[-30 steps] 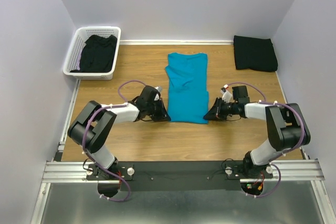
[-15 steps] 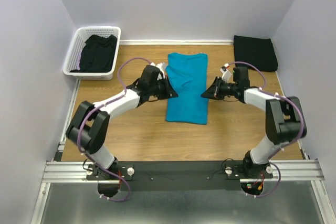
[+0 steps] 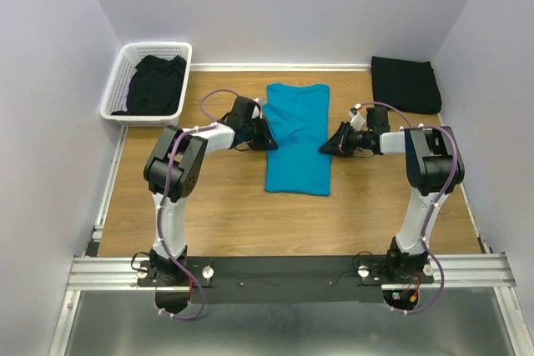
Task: Fold and stack the t-shirts
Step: Fold the tshirt
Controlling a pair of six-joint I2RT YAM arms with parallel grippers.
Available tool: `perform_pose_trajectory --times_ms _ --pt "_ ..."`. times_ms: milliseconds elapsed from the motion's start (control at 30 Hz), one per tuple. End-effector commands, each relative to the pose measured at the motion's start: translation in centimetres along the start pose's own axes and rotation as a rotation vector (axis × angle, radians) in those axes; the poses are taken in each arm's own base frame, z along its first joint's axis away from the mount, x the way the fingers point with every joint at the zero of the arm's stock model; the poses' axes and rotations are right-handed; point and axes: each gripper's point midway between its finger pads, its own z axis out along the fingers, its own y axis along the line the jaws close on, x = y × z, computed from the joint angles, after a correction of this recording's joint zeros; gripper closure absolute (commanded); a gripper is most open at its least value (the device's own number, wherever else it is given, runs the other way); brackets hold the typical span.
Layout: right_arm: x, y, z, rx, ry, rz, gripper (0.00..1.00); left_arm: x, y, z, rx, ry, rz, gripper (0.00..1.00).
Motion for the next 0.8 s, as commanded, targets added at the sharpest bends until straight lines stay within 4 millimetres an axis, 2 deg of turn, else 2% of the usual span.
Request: perform_pose_trajectory --times_ms 0,67,100,133,200,233,300,333,367,400,433,467,533,567,600,700,767 --pt "-1.2 -0.1 -0.5 0.015 -0.045 -0.035 0.75 0.9 1.5 -0.7 -0.045 0.025 0.003 0.80" --pt "-1.3 0.8 -1.3 0.030 -0.063 -0.047 0.73 -0.4 0.6 -2.6 -0.062 -0.034 0.021 0.73" --pt "-1.3 1.2 -1.8 0.043 -0.072 -0.056 0.69 -0.2 0.8 -3.3 -0.080 -0.043 0.022 0.66" --pt "-1.1 2.2 -2.7 0.068 -0.083 -0.070 0.63 -1.0 -0.2 -5.1 -0.079 -0.082 0.040 0.63" --pt "-0.6 3.4 -3.4 0.085 -0.084 -0.097 0.52 -1.0 -0.9 -6.8 -0.079 -0.112 0.059 0.56" --pt "0.3 4.4 -4.2 0.117 -0.084 -0.115 0.45 -0.5 -1.4 -8.5 -0.090 -0.125 0.072 0.52" --pt "1.3 5.1 -4.9 0.159 -0.084 -0.155 0.36 -0.7 0.0 -10.3 -0.214 -0.184 0.093 0.51" --pt "1.7 5.5 -5.3 0.187 -0.086 -0.174 0.33 0.5 1.3 -11.3 -0.287 -0.172 0.092 0.51" --pt "2.6 5.5 -6.2 0.268 -0.092 -0.187 0.30 0.0 1.0 -13.3 -0.347 -0.251 0.116 0.51" --pt "3.2 5.4 -6.7 0.314 -0.092 -0.194 0.26 0.3 1.1 -14.2 -0.371 -0.269 0.122 0.51" --pt "4.7 4.8 -7.4 0.380 -0.058 -0.180 0.25 1.7 1.8 -14.9 -0.402 -0.253 0.133 0.51" --pt "5.0 4.7 -8.0 0.456 -0.079 -0.211 0.24 1.7 0.4 -16.5 -0.384 -0.300 0.163 0.51" --pt "6.6 4.1 -8.8 0.548 -0.054 -0.211 0.23 3.5 0.3 -17.4 -0.380 -0.298 0.177 0.51" --pt "8.1 3.3 -9.5 0.631 -0.021 -0.212 0.23 3.6 -0.4 -18.6 -0.361 -0.338 0.187 0.50" --pt "8.9 3.1 -9.8 0.660 -0.013 -0.202 0.23 4.5 -1.1 -18.8 -0.341 -0.334 0.207 0.49" --pt "11.0 2.3 -10.2 0.724 0.007 -0.192 0.23 7.0 0.1 -19.0 -0.374 -0.282 0.192 0.46" --pt "11.9 1.6 -10.1 0.764 0.019 -0.201 0.24 7.8 0.4 -18.8 -0.386 -0.267 0.179 0.45"
